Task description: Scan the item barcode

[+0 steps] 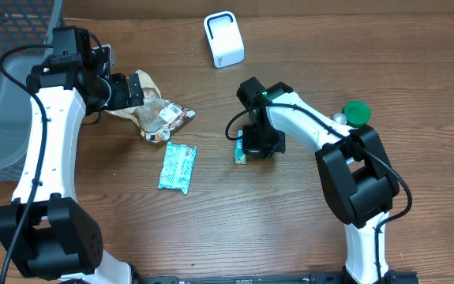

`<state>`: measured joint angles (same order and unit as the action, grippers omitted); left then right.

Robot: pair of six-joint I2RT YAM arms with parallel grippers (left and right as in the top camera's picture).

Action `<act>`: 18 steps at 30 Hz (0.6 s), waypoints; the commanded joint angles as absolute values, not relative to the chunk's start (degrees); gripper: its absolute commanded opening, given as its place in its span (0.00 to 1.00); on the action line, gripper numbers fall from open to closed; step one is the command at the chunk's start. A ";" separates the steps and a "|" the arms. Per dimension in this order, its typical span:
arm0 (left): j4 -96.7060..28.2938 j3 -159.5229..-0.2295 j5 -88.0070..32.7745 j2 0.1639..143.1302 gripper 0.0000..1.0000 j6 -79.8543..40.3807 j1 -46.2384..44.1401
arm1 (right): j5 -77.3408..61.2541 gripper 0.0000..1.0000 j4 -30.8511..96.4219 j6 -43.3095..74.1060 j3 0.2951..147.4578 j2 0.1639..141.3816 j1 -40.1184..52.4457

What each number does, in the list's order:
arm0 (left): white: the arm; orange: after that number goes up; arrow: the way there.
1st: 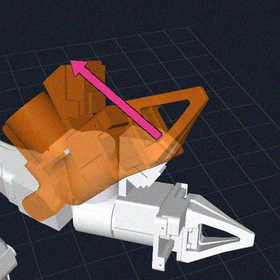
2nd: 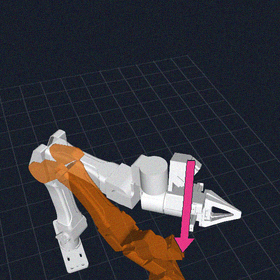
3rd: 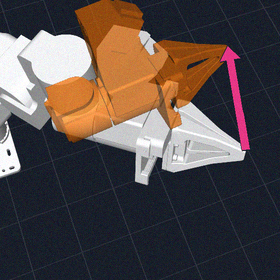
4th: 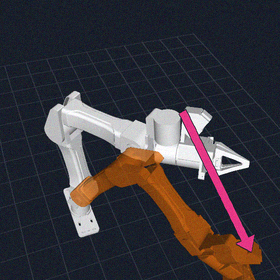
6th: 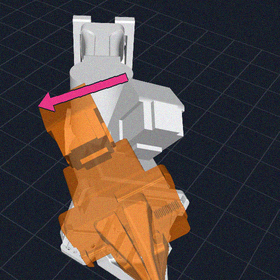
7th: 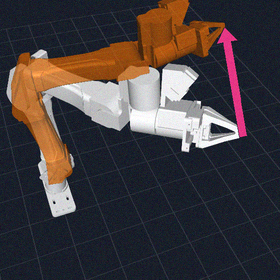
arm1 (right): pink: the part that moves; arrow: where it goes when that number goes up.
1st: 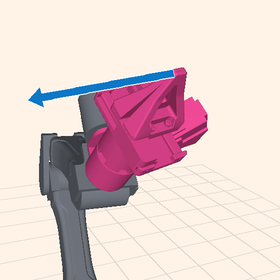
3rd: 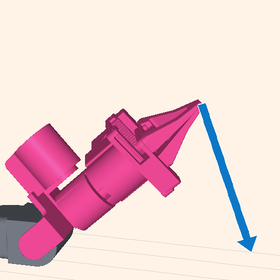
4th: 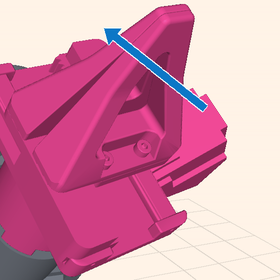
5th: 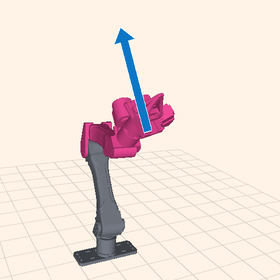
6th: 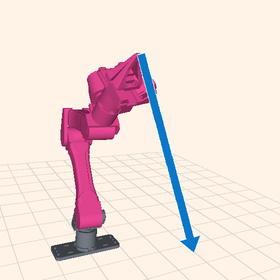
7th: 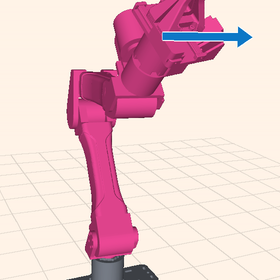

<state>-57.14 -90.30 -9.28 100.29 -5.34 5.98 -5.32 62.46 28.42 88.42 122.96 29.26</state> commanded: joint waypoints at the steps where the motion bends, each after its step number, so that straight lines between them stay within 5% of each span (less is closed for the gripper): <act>1: -56.95 -90.41 -9.91 100.07 1.00 -3.64 5.58 | -4.12 0.04 61.34 27.97 87.79 123.42 29.26; 18: -56.95 -90.41 -9.93 100.07 1.00 -3.64 5.56 | 5.10 0.04 58.30 28.23 87.70 119.42 34.87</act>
<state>-57.14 -90.30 -9.28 100.29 -5.34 5.98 3.38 58.39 28.45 88.38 121.99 35.46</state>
